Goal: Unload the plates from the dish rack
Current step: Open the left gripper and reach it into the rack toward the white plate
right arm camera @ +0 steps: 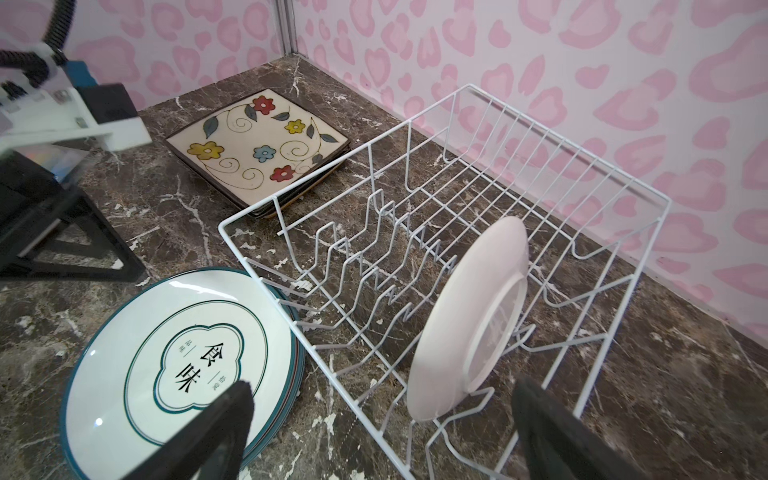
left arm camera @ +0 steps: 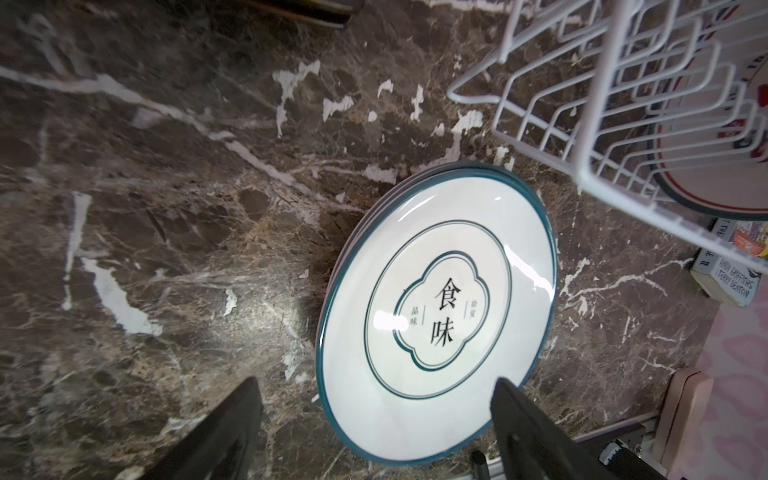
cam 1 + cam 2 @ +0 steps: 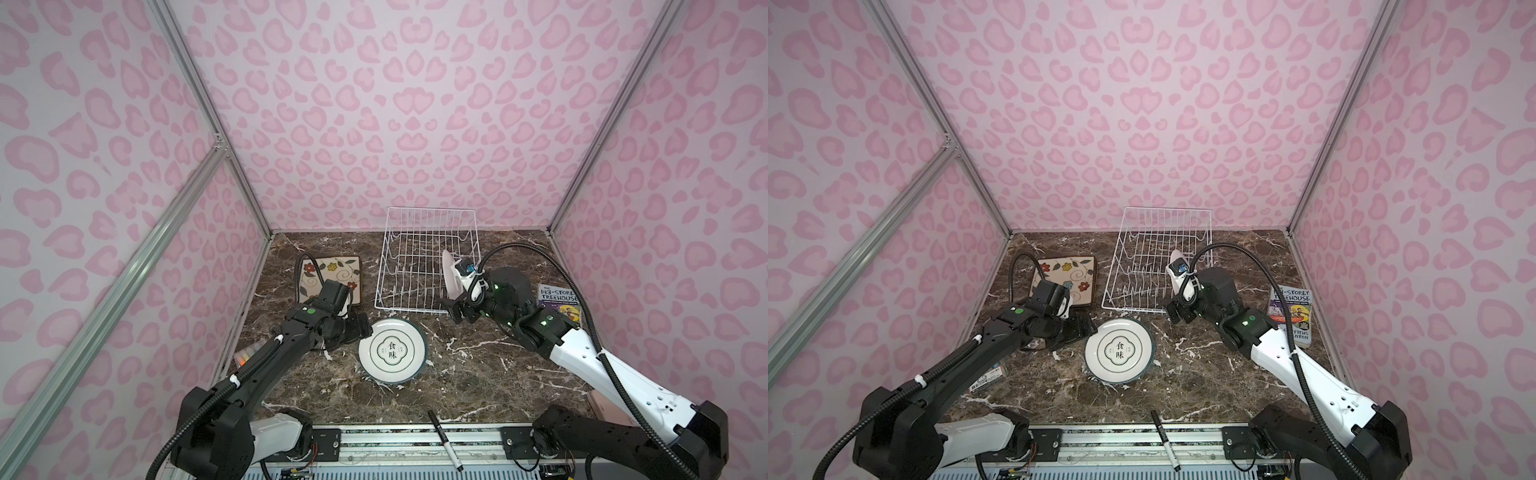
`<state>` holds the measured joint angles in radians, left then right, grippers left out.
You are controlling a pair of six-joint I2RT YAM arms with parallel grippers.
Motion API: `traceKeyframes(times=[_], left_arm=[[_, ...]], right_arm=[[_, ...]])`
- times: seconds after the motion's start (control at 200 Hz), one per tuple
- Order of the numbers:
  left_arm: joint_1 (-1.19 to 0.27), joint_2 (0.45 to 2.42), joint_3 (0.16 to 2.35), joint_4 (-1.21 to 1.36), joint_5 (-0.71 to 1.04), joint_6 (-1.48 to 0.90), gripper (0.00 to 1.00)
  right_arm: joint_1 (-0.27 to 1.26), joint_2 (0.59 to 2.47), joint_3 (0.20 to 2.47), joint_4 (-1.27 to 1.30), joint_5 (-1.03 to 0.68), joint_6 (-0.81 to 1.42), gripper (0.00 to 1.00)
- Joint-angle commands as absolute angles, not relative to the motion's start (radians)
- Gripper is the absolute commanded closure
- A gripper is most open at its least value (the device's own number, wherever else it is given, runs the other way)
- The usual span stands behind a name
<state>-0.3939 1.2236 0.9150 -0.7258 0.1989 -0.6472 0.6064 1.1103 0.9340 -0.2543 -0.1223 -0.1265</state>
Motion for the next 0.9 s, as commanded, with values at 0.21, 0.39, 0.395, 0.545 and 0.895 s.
traceKeyframes(times=[0.21,0.39,0.395,0.545,0.895], left_arm=[[-0.402,1.192,1.17,-0.793,0.204,-0.495,0.12],[-0.437,1.269,1.317,-0.792,0.222,-0.453,0.12],[-0.438,1.272,1.321,-0.792,0.222,-0.453,0.12],[-0.486,1.374,1.423,-0.762,0.239,-0.436,0.13],[-0.605,1.659,1.661,-0.657,0.342,-0.435,0.16]], right_arm=[[0.595,1.039,0.898,-0.332,-0.063,-0.113,0.02],[0.58,0.97,0.864,-0.374,-0.03,-0.077,0.01],[0.58,0.967,0.862,-0.374,-0.029,-0.075,0.01],[0.567,0.892,0.807,-0.359,0.04,-0.002,0.01],[0.482,0.852,0.803,-0.485,0.015,0.112,0.01]])
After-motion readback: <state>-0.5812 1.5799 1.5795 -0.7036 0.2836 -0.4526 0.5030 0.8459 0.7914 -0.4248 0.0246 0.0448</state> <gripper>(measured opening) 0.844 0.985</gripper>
